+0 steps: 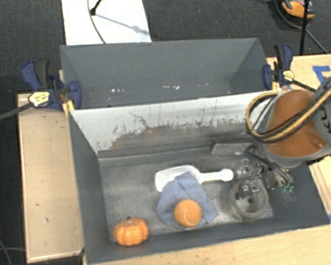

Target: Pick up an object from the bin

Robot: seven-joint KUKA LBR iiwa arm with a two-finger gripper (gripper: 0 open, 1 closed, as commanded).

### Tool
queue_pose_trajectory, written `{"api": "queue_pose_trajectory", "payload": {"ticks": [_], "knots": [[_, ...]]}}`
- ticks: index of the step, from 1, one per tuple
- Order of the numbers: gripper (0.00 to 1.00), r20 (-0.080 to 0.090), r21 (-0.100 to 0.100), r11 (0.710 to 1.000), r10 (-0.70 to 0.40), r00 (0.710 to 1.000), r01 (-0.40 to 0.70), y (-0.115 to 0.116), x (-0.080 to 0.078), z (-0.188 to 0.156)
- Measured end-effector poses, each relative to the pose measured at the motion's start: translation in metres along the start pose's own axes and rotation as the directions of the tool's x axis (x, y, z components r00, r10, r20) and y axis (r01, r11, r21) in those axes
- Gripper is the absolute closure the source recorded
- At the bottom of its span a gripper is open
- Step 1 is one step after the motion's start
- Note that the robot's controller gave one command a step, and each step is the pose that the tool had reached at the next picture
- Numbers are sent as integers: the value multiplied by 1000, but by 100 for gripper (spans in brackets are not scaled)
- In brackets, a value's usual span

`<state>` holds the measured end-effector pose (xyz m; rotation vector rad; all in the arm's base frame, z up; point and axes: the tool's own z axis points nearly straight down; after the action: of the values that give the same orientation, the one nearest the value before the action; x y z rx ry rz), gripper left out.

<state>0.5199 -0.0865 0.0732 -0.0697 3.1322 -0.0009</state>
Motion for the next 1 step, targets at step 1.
{"api": "queue_pose_trajectory", "payload": {"ticks": [1], "knots": [[100,0,0,1000,-2,1000,2,0,0,0]]}}
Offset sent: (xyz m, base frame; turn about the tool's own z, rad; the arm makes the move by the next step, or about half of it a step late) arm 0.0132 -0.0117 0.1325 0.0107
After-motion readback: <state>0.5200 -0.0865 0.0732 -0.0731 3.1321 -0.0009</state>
